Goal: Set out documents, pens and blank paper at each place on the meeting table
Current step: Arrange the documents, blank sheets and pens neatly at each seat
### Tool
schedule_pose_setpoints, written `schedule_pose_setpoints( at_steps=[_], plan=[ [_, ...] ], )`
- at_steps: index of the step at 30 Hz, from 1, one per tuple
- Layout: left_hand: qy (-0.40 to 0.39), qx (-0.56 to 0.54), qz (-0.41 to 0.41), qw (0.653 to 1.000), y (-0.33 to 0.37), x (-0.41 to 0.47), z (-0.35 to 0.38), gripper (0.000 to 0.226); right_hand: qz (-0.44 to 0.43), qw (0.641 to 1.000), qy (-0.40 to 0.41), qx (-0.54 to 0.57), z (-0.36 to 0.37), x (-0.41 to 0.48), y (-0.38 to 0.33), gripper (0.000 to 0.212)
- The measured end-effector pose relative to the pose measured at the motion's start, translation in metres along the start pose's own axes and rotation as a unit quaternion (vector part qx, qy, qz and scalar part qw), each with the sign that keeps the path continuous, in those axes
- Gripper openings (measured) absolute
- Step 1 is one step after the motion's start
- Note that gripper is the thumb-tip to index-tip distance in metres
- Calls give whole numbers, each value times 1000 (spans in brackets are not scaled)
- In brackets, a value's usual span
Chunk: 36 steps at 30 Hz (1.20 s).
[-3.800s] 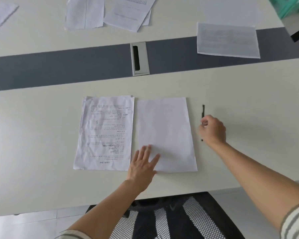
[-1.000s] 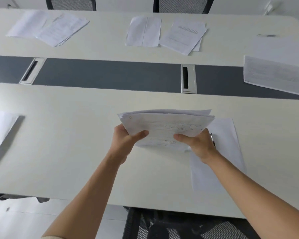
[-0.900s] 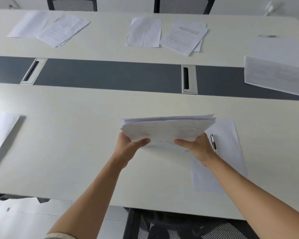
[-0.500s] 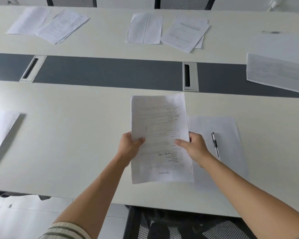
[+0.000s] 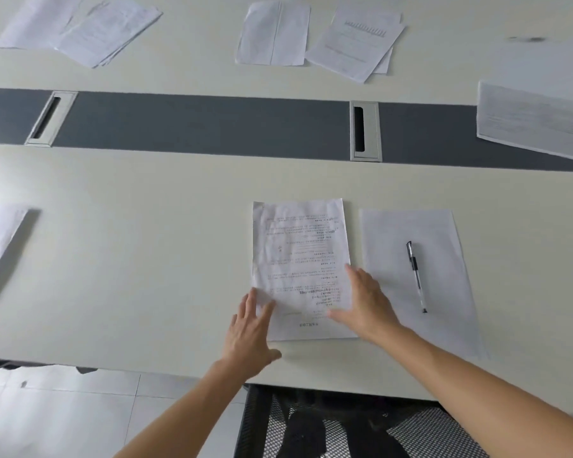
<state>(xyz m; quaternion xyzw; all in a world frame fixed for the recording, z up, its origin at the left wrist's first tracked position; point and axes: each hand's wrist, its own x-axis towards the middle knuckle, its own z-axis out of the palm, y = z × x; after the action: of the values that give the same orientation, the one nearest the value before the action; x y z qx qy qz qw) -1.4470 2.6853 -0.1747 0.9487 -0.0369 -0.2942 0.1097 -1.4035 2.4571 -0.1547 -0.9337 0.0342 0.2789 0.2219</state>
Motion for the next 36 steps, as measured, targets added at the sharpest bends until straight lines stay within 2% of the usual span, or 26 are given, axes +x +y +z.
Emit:
schedule_pose_setpoints(
  at_steps=[2,4,7,10,14,18,19,21,23,24,29,36],
  plan=[
    [2,6,-16,1000,-3,-2,5,101,-15,997,-42,-70,14,-15,8,115],
    [18,-19,-29,999,-5,1,4,96,-23,992,-34,-116,27,-20,15,117],
    [45,-33,-8,998,-9,8,1,86,-32,991,31,-123,38,-23,15,100],
    [53,-27,10,998,-10,12,0,85,-31,991,78,-106,42,-25,13,86],
    [57,-10,27,998,-14,12,-4,80,-42,989,76,-120,37,-26,18,88],
    [36,16,37,999,-15,16,-10,90,-66,976,173,-113,11,-30,64,95],
    [25,23,40,999,-15,17,-11,95,-50,976,173,-124,2,-31,82,100],
    [12,34,52,998,-14,19,-11,99,1,984,96,-152,-12,-34,115,108],
    [9,36,62,997,-13,21,-11,96,42,985,18,-164,-16,-34,136,108],
    [10,35,65,997,-13,22,-10,92,50,986,7,-161,-16,-32,140,105],
    [13,25,74,997,-8,30,-12,85,75,989,46,-122,-15,-14,127,98],
    [13,29,88,996,2,42,-20,85,83,989,44,-116,-17,-13,124,97]
  ],
)
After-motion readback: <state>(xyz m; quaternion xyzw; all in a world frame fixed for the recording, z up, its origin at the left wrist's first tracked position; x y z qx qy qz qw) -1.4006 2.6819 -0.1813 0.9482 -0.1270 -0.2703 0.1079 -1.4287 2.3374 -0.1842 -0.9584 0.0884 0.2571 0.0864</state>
